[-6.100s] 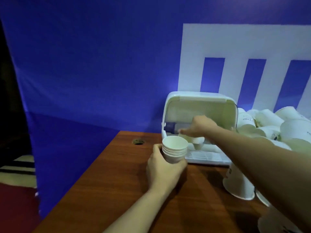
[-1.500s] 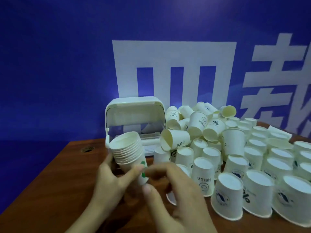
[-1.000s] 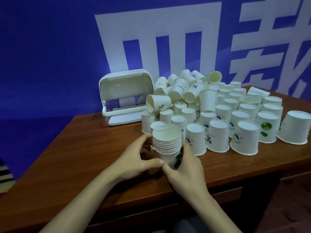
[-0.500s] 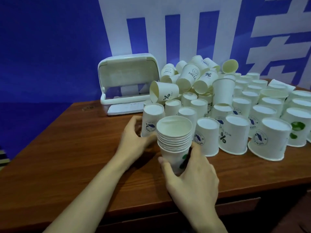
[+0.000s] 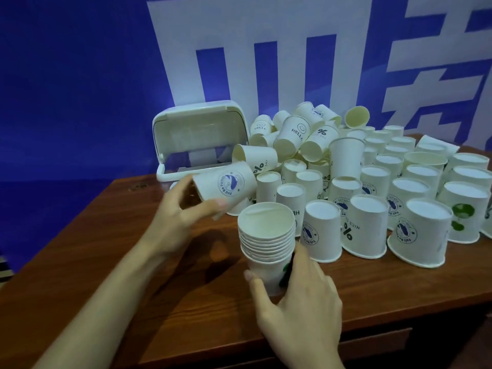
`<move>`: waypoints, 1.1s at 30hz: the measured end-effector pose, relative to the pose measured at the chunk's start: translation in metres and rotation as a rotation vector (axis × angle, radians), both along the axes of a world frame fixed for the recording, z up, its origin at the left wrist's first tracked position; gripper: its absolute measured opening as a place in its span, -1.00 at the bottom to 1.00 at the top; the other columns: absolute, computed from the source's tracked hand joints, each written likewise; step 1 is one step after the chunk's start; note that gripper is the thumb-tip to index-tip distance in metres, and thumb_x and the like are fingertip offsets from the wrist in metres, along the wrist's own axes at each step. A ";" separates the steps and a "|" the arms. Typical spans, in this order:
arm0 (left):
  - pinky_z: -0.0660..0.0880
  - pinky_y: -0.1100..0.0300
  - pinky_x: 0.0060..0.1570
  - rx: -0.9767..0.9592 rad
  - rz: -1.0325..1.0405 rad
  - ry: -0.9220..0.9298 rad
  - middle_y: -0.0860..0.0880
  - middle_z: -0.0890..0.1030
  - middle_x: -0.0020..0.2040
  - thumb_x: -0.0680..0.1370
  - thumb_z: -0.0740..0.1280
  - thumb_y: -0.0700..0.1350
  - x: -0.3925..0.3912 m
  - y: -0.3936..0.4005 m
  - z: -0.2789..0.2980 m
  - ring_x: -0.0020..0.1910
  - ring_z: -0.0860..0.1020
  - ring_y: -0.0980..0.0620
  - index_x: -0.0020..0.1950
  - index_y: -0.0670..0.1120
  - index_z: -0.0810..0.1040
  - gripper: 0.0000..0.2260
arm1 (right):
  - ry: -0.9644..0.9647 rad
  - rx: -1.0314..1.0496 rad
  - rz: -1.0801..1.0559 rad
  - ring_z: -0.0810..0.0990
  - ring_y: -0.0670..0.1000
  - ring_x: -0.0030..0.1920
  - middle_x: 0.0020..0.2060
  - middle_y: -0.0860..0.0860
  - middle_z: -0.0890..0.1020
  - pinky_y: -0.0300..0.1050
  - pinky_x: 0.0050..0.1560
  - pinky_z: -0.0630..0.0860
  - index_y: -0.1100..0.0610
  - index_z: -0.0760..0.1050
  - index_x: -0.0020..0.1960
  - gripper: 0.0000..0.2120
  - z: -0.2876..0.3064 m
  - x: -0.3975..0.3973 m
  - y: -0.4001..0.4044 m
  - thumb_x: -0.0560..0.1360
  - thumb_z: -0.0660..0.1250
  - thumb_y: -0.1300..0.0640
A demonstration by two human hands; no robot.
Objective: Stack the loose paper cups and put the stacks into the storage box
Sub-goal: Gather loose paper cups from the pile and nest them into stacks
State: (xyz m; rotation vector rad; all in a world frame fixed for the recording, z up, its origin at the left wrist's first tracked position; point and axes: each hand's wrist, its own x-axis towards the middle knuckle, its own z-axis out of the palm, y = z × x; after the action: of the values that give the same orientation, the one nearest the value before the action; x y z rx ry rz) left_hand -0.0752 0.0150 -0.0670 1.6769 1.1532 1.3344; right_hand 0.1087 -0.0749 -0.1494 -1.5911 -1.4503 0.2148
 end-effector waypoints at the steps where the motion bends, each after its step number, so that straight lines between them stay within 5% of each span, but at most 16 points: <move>1: 0.63 0.26 -0.02 0.024 -0.025 0.069 0.05 0.75 0.13 0.37 0.50 -0.02 -0.003 -0.003 0.011 0.10 0.71 0.05 0.26 -0.02 0.62 -0.54 | -0.002 0.005 0.001 0.54 -0.07 0.01 -0.08 -0.26 0.53 -0.13 -0.03 0.30 -0.14 0.40 0.23 -0.41 -0.001 0.000 0.001 0.30 0.30 -0.40; 4: 0.58 0.38 -0.16 0.052 -0.063 0.181 0.18 0.75 0.07 0.45 0.38 0.06 -0.011 -0.013 0.048 -0.02 0.71 0.21 0.27 0.07 0.56 -0.61 | -0.013 0.029 -0.004 0.53 -0.09 -0.06 -0.16 -0.26 0.48 -0.13 -0.05 0.30 -0.13 0.41 0.17 -0.46 -0.001 -0.001 0.000 0.31 0.29 -0.39; 6: 0.59 0.33 -0.18 0.048 -0.075 0.258 0.18 0.75 0.05 0.36 0.42 0.21 -0.011 -0.019 0.067 -0.05 0.72 0.20 0.31 0.13 0.48 -0.47 | -0.023 0.040 -0.013 0.52 -0.08 -0.10 -0.18 -0.26 0.45 -0.12 -0.07 0.31 -0.11 0.41 0.16 -0.46 0.000 -0.001 0.000 0.31 0.28 -0.39; 10: 0.62 -0.17 0.05 0.051 -0.101 0.511 -0.07 0.73 0.04 0.23 0.46 0.36 0.001 -0.027 0.091 0.02 0.68 -0.10 0.32 0.21 0.40 -0.30 | -0.050 0.024 -0.010 0.54 -0.06 -0.08 -0.15 -0.24 0.48 -0.11 -0.05 0.33 -0.08 0.42 0.19 -0.43 0.000 -0.003 -0.001 0.33 0.26 -0.40; 16: 0.51 0.26 0.11 0.130 -0.119 0.730 0.26 0.67 0.15 0.16 0.45 0.42 0.027 -0.026 0.088 0.09 0.59 0.24 0.54 0.21 0.28 -0.02 | -0.072 0.026 -0.034 0.54 -0.02 -0.10 -0.22 -0.25 0.38 -0.10 -0.11 0.30 -0.08 0.42 0.15 -0.49 0.003 -0.003 -0.001 0.30 0.32 -0.31; 21: 0.41 0.09 0.47 0.121 -0.186 0.476 0.23 0.57 0.41 0.23 0.53 0.33 0.039 -0.036 0.039 0.41 0.50 0.29 0.61 0.15 0.24 0.00 | -0.075 -0.061 0.011 0.54 -0.02 0.04 -0.07 -0.23 0.51 -0.13 -0.01 0.28 -0.10 0.36 0.34 -0.33 0.003 0.001 -0.001 0.33 0.25 -0.41; 27: 0.50 0.32 0.22 0.097 -0.104 -0.023 0.15 0.70 0.25 0.30 0.56 0.13 0.065 -0.049 -0.043 0.27 0.64 0.17 0.39 0.01 0.50 -0.32 | -0.009 -0.133 0.251 0.42 -0.16 0.32 0.30 -0.30 0.44 -0.15 0.29 0.36 -0.17 0.11 0.52 -0.12 0.014 0.017 -0.011 0.29 0.32 -0.40; 30: 0.54 0.21 0.24 0.160 -0.080 -0.066 0.07 0.71 0.23 0.38 0.54 0.10 0.068 -0.050 -0.055 0.25 0.66 0.07 0.34 0.04 0.55 -0.45 | 0.113 -0.064 0.324 0.42 -0.25 0.33 0.27 -0.32 0.46 -0.15 0.32 0.43 -0.18 0.29 0.46 -0.26 0.024 0.043 -0.025 0.33 0.31 -0.37; 33: 0.48 0.30 0.30 0.227 -0.056 -0.005 0.20 0.62 0.34 0.40 0.51 0.15 0.065 -0.046 -0.057 0.37 0.57 0.16 0.48 0.12 0.43 -0.34 | -0.080 0.165 0.181 0.50 -0.15 0.20 0.17 -0.19 0.53 -0.17 0.23 0.42 -0.05 0.47 0.29 -0.54 0.036 0.071 -0.021 0.45 0.27 -0.21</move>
State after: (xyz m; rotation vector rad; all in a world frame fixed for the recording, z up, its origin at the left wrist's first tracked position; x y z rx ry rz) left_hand -0.0098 -0.0314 -0.1240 1.8506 0.9740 1.4782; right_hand 0.1802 -0.0957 -0.1134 -1.3497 -1.6323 0.1333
